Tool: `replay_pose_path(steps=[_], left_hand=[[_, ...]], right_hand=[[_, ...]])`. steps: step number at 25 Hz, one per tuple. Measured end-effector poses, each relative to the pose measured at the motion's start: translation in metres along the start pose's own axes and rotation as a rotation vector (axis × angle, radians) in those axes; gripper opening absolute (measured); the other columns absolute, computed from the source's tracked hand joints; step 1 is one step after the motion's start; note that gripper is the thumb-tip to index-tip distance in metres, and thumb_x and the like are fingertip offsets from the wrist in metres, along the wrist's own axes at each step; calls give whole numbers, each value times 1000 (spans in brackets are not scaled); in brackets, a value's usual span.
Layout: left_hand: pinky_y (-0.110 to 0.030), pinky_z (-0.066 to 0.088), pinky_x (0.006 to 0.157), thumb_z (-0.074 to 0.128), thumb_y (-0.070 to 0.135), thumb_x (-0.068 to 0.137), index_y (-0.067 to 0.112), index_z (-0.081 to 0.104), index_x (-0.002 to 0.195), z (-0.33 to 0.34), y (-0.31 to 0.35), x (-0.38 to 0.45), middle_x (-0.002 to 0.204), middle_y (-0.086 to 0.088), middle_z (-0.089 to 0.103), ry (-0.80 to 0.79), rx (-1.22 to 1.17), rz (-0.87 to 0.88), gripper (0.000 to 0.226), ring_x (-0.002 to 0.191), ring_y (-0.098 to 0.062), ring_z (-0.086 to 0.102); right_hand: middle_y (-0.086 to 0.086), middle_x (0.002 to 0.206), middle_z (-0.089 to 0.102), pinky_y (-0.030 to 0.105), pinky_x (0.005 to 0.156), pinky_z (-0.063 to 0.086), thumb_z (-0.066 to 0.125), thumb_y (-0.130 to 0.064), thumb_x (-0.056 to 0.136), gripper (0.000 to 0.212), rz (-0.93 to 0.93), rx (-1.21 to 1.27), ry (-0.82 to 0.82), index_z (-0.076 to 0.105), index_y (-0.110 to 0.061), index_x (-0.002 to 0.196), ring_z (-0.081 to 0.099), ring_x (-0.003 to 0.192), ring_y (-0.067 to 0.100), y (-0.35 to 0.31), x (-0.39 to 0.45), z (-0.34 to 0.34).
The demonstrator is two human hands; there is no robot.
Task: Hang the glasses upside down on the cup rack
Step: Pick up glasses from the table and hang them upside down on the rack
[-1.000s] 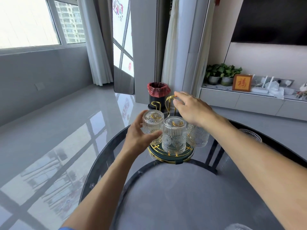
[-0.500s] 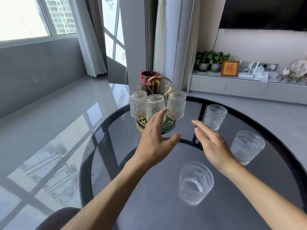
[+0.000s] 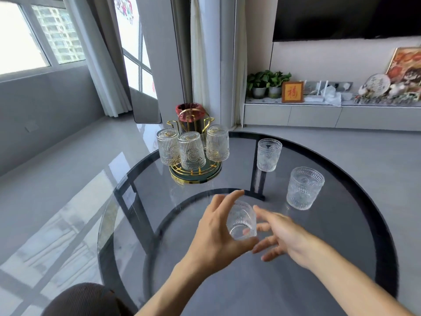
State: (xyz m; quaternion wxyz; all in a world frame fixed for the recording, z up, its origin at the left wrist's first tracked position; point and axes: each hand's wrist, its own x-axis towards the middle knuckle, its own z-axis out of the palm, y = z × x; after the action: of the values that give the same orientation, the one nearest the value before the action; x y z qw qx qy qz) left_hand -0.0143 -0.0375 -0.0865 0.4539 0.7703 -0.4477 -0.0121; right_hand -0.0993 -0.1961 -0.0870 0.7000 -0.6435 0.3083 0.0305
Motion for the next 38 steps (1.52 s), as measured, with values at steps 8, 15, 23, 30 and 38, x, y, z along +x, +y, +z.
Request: replay_pose_path(steps=[8,15,23,30,38], left_hand=[[-17,45,94,89,39,64,32,51,126,-30,9,25,120,15,48,25,-106,90,73,115,-8,53],[-23,46,95,72,50,79,34,53,131,-98,-8,119,134,8,58,-66,31,19,57,115,-5,55],[-52,24,116,52,59,90,18,30,151,-100,-70,247,155,-14,34,-42,831,-110,76,141,-39,30],[-47,39,100,44,53,94,21,46,141,-104,-84,252,141,-18,47,-44,676,-53,56,130,-38,42],[-49,27,115,34,55,86,23,28,154,-115,-85,234,160,-11,29,-135,632,0,75,146,-30,25]], right_hand=[[15,83,67,31,45,48,65,-52,78,54,-3,472,-252,64,-16,118,58,52,25,-24,10,11],[16,116,60,36,55,57,71,-52,72,66,-182,421,49,53,-21,128,62,58,25,-92,38,-1],[16,134,53,38,58,56,72,-55,72,63,-253,472,182,56,-24,125,70,68,31,-113,78,-12],[15,134,54,36,57,56,71,-56,72,66,-233,489,188,55,-25,128,69,67,29,-100,96,-20],[-1,116,60,34,56,55,74,-53,73,45,-579,308,460,53,-28,103,63,64,23,-169,110,-17]])
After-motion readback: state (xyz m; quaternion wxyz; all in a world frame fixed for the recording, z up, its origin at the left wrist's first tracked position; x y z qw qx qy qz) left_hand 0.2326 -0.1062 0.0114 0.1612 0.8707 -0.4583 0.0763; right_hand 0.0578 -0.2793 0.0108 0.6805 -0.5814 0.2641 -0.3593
